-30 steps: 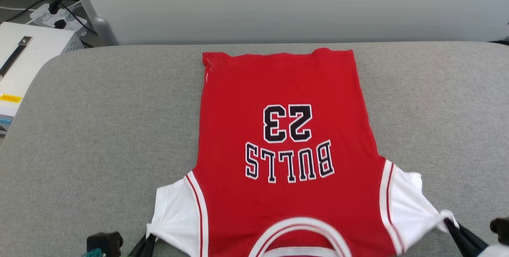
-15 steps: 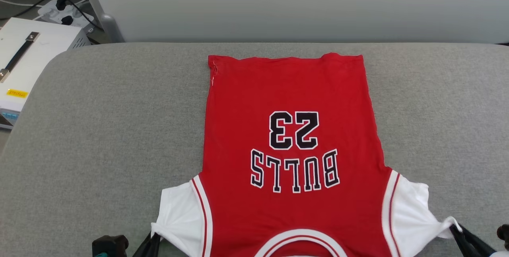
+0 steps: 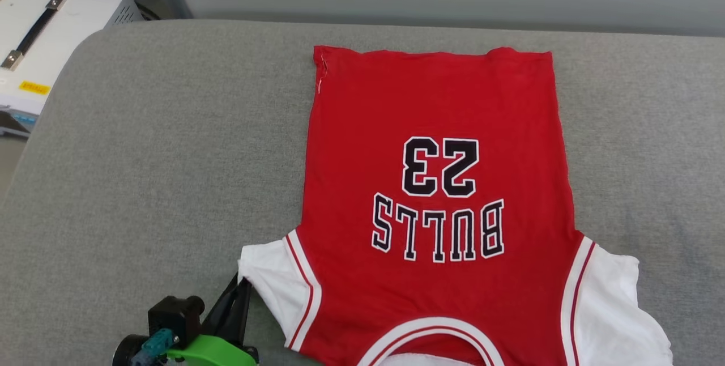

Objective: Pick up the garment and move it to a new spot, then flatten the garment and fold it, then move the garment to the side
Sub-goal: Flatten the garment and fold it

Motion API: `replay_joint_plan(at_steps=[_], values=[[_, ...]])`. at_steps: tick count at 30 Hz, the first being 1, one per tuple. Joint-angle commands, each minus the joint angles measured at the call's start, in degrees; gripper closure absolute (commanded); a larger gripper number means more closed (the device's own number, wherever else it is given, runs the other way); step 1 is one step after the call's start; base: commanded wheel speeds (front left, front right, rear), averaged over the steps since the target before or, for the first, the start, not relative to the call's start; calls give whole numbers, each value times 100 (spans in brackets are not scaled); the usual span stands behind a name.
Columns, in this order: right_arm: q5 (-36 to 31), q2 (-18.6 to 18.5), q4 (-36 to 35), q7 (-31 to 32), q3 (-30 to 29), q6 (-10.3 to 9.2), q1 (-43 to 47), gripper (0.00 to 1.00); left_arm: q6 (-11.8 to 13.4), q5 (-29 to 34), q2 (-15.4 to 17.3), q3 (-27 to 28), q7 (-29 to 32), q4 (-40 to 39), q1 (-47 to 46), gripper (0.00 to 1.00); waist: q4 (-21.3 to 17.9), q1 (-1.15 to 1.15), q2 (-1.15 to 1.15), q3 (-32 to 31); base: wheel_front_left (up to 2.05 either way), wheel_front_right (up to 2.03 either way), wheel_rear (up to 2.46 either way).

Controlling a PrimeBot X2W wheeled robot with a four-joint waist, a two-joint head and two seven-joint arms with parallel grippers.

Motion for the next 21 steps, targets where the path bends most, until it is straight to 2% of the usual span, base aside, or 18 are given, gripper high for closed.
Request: replay_joint_plan(at_steps=[1, 7, 14, 18, 21], values=[[68, -56, -71, 228, -31, -5, -444, 0, 29, 107, -28, -3, -35, -105, -190, 100, 280, 0, 0, 416, 0, 0, 0], [311, -442, 301, 1852, 427, -5, -2246, 0, 93, 369, -121, -117, -33, -537, -501, 100, 610, 0, 0, 1103, 0, 0, 0], [760, -465, 1335, 4325, 1218, -5, -4060, 0, 104, 621, -298, -179, -34, -827, -820, 100, 954, 0, 0, 1803, 0, 0, 0], [631, -387, 1899, 5113, 1455, -5, -4759, 0, 65, 745, -418, -156, -34, -924, -938, 100, 1131, 0, 0, 2088, 0, 0, 0], [459, -328, 2258, 5424, 1593, -5, -5092, 0, 32, 836, -496, -128, -34, -993, -991, 100, 1231, 0, 0, 2285, 0, 0, 0]])
